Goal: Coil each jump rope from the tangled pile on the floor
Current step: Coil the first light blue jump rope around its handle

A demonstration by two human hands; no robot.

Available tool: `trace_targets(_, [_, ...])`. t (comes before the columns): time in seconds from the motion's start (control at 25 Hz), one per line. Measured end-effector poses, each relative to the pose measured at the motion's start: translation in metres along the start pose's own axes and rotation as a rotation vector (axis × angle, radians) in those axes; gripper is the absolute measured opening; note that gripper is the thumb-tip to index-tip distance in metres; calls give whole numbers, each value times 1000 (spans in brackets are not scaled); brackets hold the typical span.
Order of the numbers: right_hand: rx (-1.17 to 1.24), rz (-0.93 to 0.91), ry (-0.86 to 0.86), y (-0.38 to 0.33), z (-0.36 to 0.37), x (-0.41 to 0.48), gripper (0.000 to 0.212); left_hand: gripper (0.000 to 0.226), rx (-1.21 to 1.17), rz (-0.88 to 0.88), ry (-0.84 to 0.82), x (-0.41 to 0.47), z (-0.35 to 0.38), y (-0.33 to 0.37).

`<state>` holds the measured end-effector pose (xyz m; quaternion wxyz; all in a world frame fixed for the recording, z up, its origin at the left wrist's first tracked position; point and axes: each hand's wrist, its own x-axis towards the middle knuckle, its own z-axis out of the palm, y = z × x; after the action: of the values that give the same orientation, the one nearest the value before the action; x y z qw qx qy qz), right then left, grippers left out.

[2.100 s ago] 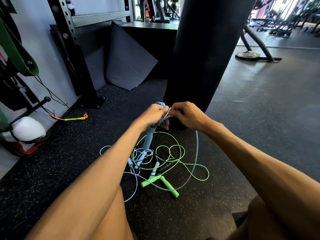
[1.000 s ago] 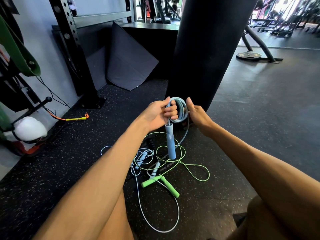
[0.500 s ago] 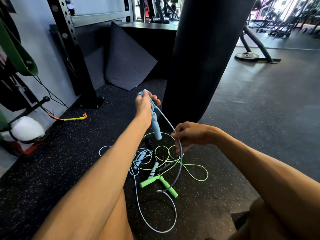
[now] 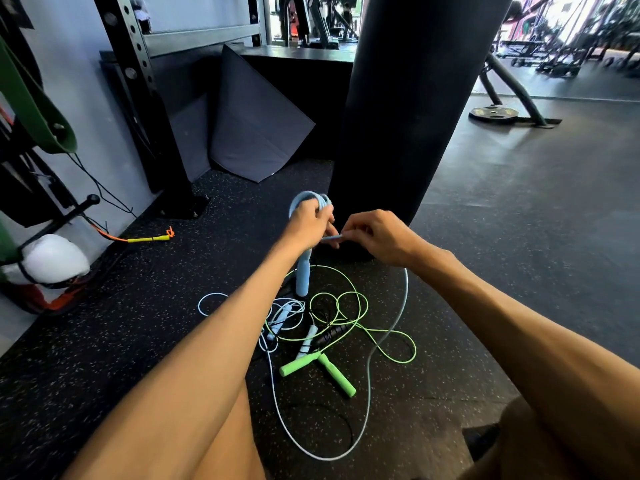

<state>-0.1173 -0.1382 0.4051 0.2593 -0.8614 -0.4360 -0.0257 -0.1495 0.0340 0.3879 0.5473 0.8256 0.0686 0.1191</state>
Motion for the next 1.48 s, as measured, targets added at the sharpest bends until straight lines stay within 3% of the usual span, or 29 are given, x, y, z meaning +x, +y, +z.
trace_targets(0.08, [-28,-49,97,-2,-5,2,13,32,18,-88,-178,-9,2,4])
trace_targets(0.32, [-42,50,264,6,-17,3,30,46,-351,-254,-533,-10,-7,3])
trace_targets(0.56, [279,178,291,12,-6,2,39,45,-642,-280,-704,-11,-14,10])
trace_targets(0.84, [754,446,56,11,5,-9,11,51,-1145,-219,-446,-3,-24,11])
trace_targets(0.96, [768,542,-144,21,9,-16,9,49,-1298,-174,-263,1,-27,10])
trace_targets(1.12, [746,593,-356,22,11,-23,16,49,-1329,-192,78,6,-30,7])
trace_targets(1.28, [534,516,-326,17,14,-19,14,46,-1189,-201,251,11,-28,8])
trace_targets(1.48, [216,280,-215,9,13,-6,8,41,-521,-41,300,15,-17,0])
